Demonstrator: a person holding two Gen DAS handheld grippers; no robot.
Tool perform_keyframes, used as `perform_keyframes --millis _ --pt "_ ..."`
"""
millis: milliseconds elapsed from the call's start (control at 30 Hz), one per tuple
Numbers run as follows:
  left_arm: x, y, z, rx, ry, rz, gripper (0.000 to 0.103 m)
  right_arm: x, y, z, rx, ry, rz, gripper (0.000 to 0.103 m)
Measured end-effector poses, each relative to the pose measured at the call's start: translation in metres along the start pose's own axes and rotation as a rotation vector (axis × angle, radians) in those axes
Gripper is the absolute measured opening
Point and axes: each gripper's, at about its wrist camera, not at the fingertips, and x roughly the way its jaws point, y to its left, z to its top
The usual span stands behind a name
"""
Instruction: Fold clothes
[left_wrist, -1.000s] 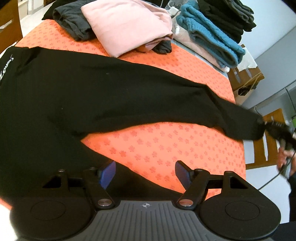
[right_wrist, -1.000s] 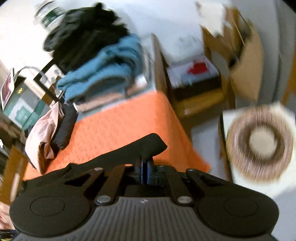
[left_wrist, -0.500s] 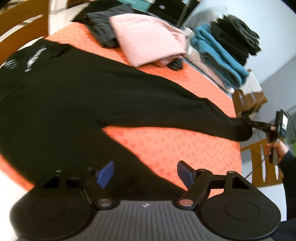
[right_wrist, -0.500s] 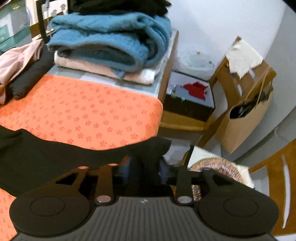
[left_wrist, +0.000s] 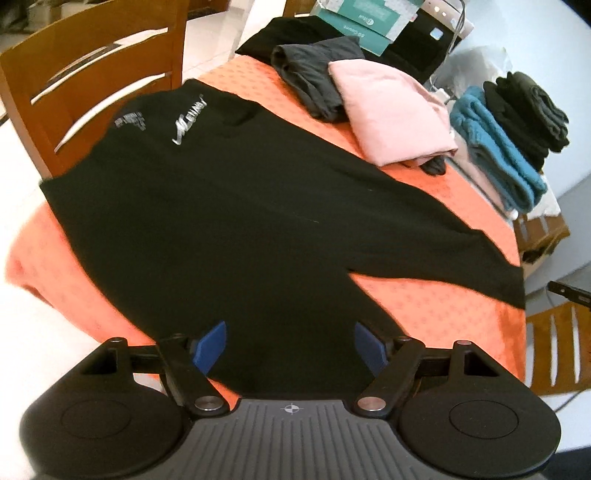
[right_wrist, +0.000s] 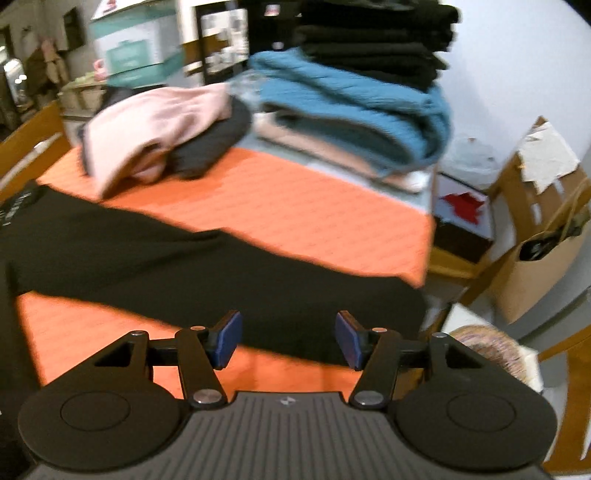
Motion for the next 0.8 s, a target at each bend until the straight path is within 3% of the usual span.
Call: perform_keyframes --millis 267,600,700,800 --pt "-0.014 0.073 0.048 0.142 0.004 0.026 0.078 -0.027 0.111 -0.045 -0.041 0.048 0.083 0.063" --pt "0.012 0.158 0.097 0.224 -0.023 0.053 0.078 -0.02 0.227 -0.092 0.062 0.097 0.104 0.063" --pt "0.02 0.177 0.106 0.201 -0.01 0.034 0.078 -0.017 0.25 -0.098 0.077 0.107 0.089 0.063" --pt "0.024 0.202 0.111 0.057 -0.015 -0.008 0.076 -0.018 0.265 -0.101 0.099 0.104 0.08 0.063"
